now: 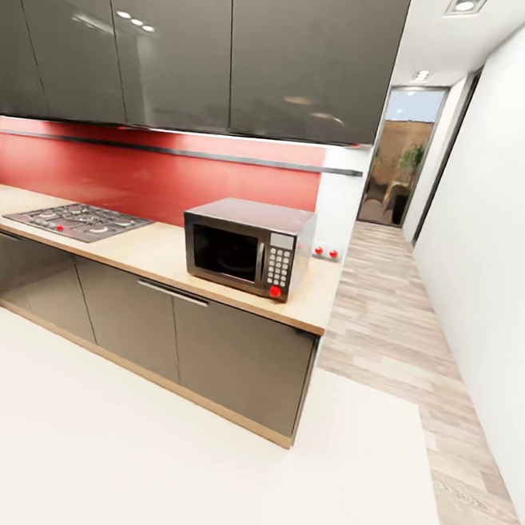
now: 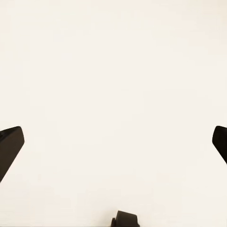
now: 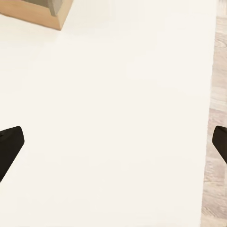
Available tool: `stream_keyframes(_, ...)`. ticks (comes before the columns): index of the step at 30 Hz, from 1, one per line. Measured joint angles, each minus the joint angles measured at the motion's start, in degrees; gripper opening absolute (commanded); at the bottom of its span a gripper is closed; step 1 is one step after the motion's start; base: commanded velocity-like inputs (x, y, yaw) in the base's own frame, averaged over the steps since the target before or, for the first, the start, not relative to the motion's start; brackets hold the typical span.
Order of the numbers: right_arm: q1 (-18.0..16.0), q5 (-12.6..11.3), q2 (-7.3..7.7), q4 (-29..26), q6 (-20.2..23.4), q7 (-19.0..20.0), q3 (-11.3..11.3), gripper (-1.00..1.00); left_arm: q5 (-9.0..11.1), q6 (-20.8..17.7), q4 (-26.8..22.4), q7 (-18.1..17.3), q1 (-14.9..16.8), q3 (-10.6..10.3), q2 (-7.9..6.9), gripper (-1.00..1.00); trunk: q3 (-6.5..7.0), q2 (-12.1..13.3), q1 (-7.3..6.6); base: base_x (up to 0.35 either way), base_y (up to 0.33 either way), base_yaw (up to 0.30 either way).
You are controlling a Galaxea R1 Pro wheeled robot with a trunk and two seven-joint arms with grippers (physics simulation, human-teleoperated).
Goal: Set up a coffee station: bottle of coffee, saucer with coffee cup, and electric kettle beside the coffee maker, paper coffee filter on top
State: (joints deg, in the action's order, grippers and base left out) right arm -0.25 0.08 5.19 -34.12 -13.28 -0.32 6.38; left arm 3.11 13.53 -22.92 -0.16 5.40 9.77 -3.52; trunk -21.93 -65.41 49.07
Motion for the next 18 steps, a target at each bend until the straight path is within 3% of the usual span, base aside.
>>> stream_keyframes(18, 0.0, 0.0, 0.0, 0.0, 0.0, 0.0, 0.0, 1.0, 0.0, 0.0, 0.0, 0.0, 0.0, 0.0, 0.0, 1.0, 2.83, 7.2, -3.96, 0.0, 0.0, 0.271)
